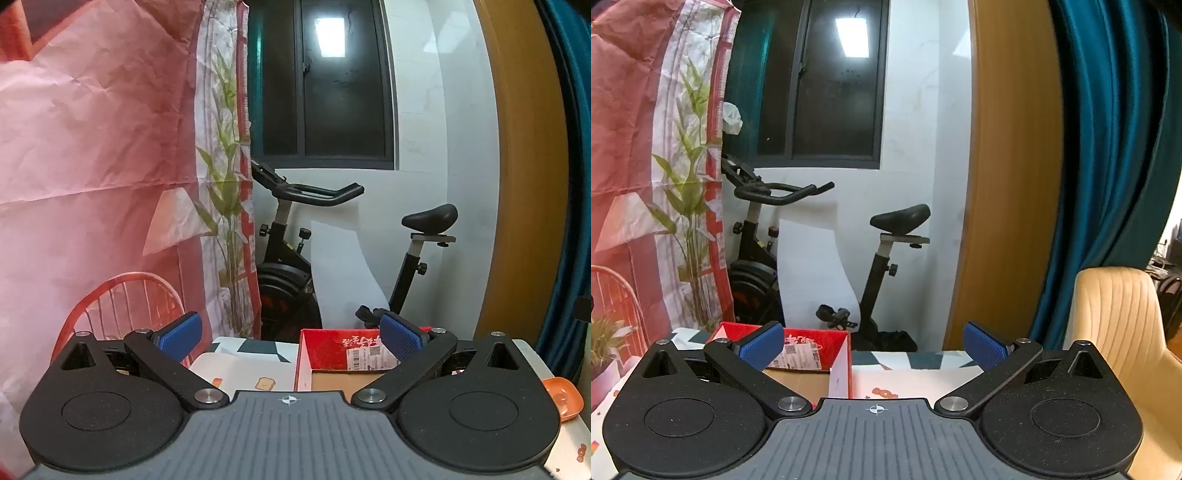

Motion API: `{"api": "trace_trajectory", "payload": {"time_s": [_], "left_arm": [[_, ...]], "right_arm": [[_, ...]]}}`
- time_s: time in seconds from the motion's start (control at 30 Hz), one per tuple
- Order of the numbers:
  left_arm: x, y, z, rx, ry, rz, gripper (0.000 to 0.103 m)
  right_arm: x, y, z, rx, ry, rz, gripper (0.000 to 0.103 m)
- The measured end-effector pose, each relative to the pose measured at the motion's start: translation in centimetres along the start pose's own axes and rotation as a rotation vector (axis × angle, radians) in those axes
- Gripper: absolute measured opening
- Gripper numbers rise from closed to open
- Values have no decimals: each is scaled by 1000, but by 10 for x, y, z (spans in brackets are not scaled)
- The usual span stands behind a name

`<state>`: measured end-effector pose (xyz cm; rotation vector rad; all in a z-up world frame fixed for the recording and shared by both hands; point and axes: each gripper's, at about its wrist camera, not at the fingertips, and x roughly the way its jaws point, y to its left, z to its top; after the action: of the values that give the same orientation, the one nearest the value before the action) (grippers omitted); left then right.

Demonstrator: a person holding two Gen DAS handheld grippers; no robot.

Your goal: Organize soft objects

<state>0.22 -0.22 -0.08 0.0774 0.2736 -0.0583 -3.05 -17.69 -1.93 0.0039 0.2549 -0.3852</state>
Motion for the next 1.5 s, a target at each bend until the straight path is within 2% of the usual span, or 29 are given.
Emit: {"api": "trace_trajectory", "payload": {"time_s": [1.5], "left_arm": [[-2, 1, 1, 2, -1, 2, 103]], "right_arm": [[0, 5, -2, 5, 7, 0, 103]]}}
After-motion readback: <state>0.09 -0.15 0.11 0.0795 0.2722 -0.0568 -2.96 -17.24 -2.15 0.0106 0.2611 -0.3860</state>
